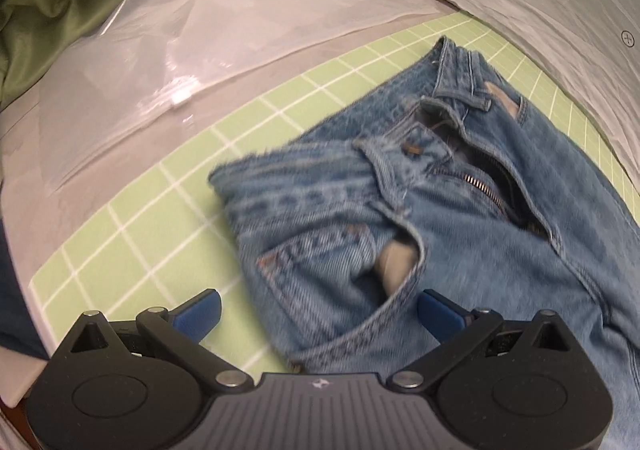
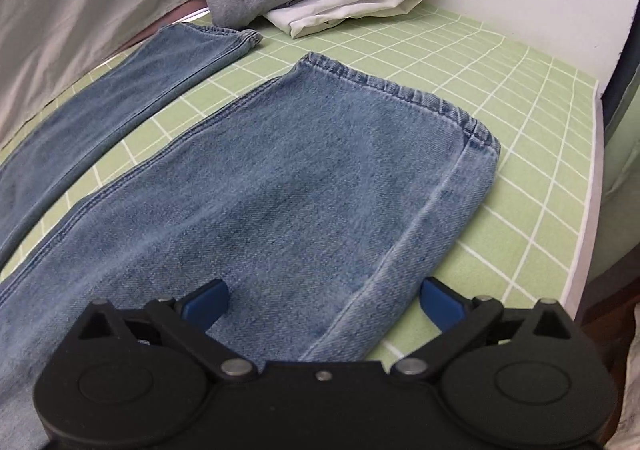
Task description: Fold clothes
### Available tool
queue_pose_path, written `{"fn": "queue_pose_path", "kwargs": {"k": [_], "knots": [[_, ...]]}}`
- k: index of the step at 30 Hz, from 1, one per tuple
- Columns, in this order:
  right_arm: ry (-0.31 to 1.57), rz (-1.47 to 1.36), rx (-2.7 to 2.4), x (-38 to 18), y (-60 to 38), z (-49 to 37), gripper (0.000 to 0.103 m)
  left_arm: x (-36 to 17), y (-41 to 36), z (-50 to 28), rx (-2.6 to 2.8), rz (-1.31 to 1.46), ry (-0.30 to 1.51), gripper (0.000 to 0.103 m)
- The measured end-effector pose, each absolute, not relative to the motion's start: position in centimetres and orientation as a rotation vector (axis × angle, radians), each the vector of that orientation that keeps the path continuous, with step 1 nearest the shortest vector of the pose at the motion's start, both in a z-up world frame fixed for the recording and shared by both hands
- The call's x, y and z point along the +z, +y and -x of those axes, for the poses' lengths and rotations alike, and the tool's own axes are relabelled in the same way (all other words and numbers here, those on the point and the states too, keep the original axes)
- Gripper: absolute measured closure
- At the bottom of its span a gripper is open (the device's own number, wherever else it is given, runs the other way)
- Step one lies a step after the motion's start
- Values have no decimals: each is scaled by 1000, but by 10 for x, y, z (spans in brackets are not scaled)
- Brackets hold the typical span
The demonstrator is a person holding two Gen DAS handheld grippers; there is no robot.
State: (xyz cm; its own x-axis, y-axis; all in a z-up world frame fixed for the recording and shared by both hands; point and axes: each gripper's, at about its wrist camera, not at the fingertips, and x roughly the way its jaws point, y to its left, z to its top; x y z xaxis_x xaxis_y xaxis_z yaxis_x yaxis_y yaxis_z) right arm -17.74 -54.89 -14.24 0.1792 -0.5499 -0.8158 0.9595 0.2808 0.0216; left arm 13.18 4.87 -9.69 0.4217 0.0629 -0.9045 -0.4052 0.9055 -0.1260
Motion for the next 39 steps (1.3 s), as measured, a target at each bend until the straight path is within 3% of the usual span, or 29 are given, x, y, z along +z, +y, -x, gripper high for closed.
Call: {"fn": "queue_pose_path", "kwargs": {"k": [4, 7, 9, 10, 12, 13, 14, 16, 20, 30, 34, 39], "knots": [[826, -647, -1176, -139, -552, 173, 5, -98, 50, -143, 290, 363, 1101, 1], [835, -622, -1134, -132, -547, 167, 29, -98, 50, -145, 291, 386, 1094, 7], [840, -606, -1107, -128, -546, 163, 57, -97, 50, -144, 304, 398, 1082, 12], [842, -599, -1093, -126, -545, 162, 63, -96, 51, -143, 315, 410, 1071, 18], [851, -575, -1103, -122, -546, 160, 93, -93, 54, -141, 336, 432, 1053, 30], [841, -580, -1105, -120, -547, 162, 96, -92, 56, -139, 348, 440, 1045, 47], [814, -602, -1103, -117, -548, 166, 97, -90, 57, -137, 358, 443, 1041, 60], [755, -643, -1099, -110, -549, 177, 98, -87, 63, -132, 344, 465, 1028, 72], [689, -629, -1113, -91, -545, 193, 98, -67, 59, -114, 348, 424, 962, 83], [683, -521, -1128, -60, -542, 230, 98, -23, 39, -64, 421, 363, 944, 85], [628, -587, -1077, -49, -574, 212, 98, 0, 22, -90, 449, 397, 905, 86], [551, -620, -988, -19, -629, 126, 98, 29, -27, -168, 393, 425, 812, 86]]}}
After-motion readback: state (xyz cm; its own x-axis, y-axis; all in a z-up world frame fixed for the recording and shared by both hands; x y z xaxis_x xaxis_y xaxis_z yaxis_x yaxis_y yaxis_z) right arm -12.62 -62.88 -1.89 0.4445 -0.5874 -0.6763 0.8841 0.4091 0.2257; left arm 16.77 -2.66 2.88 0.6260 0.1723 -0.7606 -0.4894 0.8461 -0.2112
